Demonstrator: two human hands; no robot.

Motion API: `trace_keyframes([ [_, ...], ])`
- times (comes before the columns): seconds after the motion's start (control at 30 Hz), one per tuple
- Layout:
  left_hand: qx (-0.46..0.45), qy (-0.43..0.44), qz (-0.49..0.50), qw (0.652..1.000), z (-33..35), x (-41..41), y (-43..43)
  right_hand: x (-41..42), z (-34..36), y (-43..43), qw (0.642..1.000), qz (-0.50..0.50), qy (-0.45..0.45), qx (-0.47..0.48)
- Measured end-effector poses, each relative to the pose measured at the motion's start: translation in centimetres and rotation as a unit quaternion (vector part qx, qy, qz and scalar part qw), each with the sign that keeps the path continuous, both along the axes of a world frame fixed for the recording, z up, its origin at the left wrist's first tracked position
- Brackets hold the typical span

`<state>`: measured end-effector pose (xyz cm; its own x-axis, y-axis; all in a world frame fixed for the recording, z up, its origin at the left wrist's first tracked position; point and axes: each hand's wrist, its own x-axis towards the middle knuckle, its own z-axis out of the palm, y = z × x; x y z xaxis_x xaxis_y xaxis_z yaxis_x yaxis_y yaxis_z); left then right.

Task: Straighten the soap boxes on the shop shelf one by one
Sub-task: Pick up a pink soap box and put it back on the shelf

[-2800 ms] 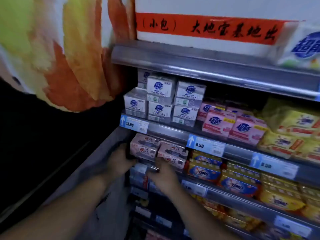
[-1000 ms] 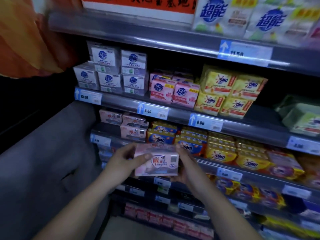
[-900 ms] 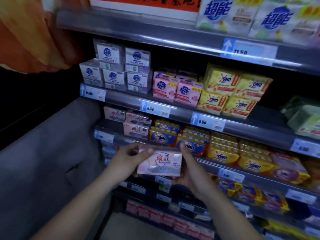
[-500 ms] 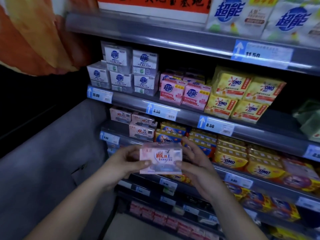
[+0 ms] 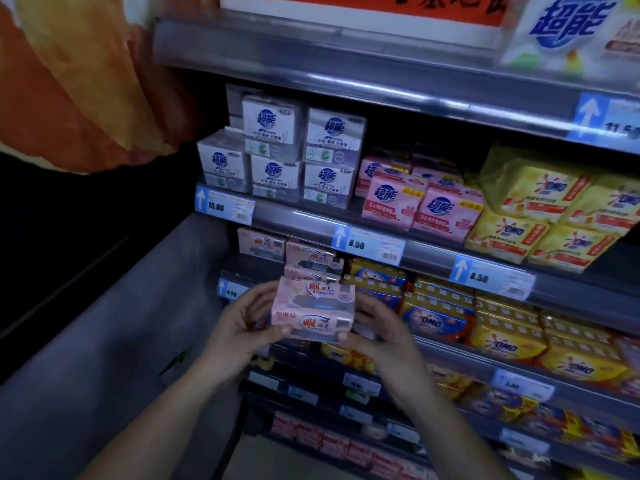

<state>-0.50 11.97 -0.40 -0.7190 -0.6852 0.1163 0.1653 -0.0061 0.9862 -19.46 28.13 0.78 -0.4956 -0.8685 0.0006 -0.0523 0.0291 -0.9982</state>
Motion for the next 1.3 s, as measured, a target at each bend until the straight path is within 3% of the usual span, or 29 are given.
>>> trace_keyframes([
  [0.2, -0.037, 0.003, 0.133, 0.99, -2.1, 1.2, -3.9, 5.3, -2.8, -8.3, 0.996, -0.068, 0.032, 0.04],
  [0.47, -0.003, 0.017, 0.269, 0.963, -5.6, -0.9, -8.7, 8.9, -3.9, -14.0, 0.998, -0.02, -0.016, 0.049],
  [0.67, -0.064, 0.008, 0.23, 0.971, -5.6, -1.9, -11.0, 8.4, -4.0, -16.0, 0.998, -0.012, 0.013, 0.065],
  [0.87, -0.082, -0.031, 0.274, 0.958, -6.5, -2.4, -12.0, 8.3, -4.9, -16.9, 0.989, -0.043, 0.072, 0.118],
  [1.1, -0.128, -0.118, 0.345, 0.922, -6.5, -3.8, -12.3, 8.2, -4.1, -16.0, 0.99, -0.033, -0.051, 0.13],
  [1.2, -0.117, -0.116, 0.375, 0.912, -6.2, -3.3, -11.4, 7.8, -3.2, -14.5, 0.99, -0.083, -0.03, 0.108],
  [1.3, -0.171, -0.117, 0.39, 0.897, -6.5, -2.6, -8.9, 6.2, -3.5, -11.7, 0.979, -0.192, 0.008, 0.068],
])
